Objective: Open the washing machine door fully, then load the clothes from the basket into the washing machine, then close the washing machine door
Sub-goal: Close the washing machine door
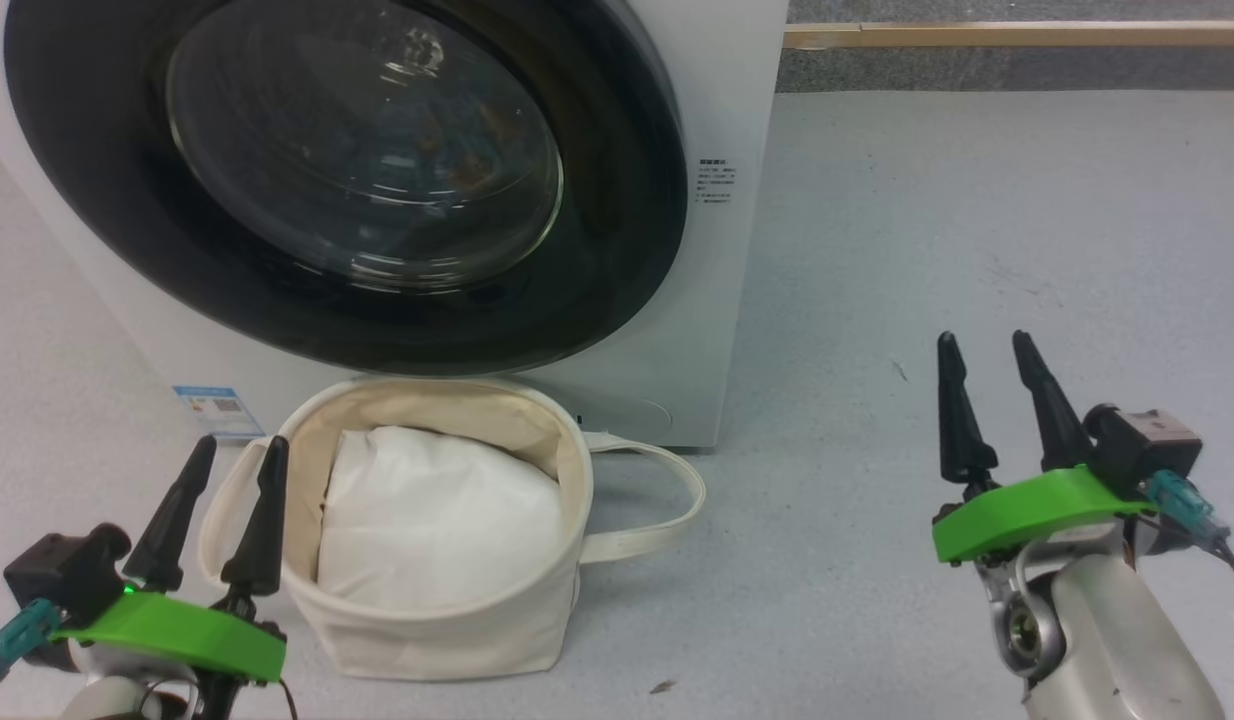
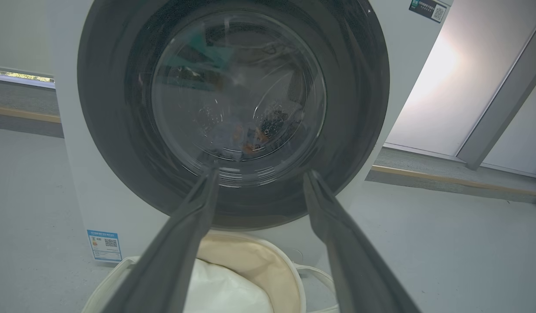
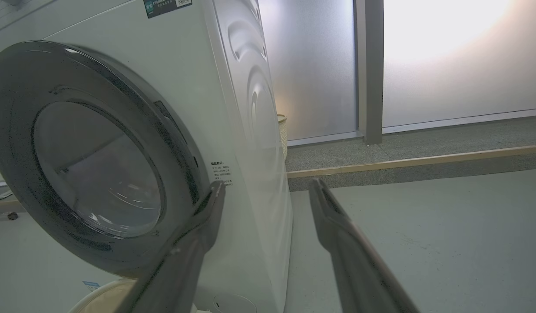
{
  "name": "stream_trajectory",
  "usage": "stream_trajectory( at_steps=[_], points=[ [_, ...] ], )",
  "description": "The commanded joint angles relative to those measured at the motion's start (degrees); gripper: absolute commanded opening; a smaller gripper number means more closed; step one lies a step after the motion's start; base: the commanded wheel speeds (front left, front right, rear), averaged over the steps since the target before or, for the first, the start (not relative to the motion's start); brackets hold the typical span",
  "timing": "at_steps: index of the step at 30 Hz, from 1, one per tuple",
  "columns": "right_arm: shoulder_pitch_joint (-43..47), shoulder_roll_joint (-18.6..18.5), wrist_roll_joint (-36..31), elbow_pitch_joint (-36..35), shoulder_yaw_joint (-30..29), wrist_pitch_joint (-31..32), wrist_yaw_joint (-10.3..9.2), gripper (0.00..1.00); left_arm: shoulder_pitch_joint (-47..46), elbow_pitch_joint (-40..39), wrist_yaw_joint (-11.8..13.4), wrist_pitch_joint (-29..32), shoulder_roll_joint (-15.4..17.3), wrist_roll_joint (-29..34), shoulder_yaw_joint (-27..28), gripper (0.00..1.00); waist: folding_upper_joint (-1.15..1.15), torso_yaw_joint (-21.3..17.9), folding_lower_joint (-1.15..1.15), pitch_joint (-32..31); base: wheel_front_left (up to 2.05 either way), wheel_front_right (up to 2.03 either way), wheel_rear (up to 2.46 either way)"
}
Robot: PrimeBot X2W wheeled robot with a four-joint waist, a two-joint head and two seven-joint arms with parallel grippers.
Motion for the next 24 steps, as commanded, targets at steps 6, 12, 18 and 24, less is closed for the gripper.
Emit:
stream_trajectory(
  at_steps=[6, 12, 18, 24],
  points=[
    [-1.44, -0.6, 0.84, -1.19, 2.51, -0.7, -0.01, 1.0, -2.62, -1.93, -0.33, -0.69, 1.94, 0.66, 1.89, 1.0, 0.0, 1.07, 0.0, -0.23, 0.0, 0.0, 0.0],
    [-1.27, -0.5, 1.14, -0.7, 2.61, -0.7, -0.01, 1.0, -2.84, -2.33, -0.33, -0.69, 1.88, 0.98, 1.99, 1.0, 0.0, 1.53, 0.0, -0.45, 0.0, 0.0, 0.0],
    [-1.36, -0.41, 1.21, 0.13, 3.05, -0.7, -0.01, 1.0, -2.96, -2.37, -0.33, -0.69, 1.95, 1.11, 2.18, 1.0, 0.0, 1.36, 0.0, -0.36, 0.0, 0.0, 0.0],
    [-1.53, -0.32, 1.13, 0.16, 2.97, -0.7, -0.01, 1.0, -3.27, -2.0, -0.33, -0.69, 1.89, 1.03, 2.46, 1.0, 0.0, 1.17, 0.0, -0.08, 0.0, 0.0, 0.0]
  ],
)
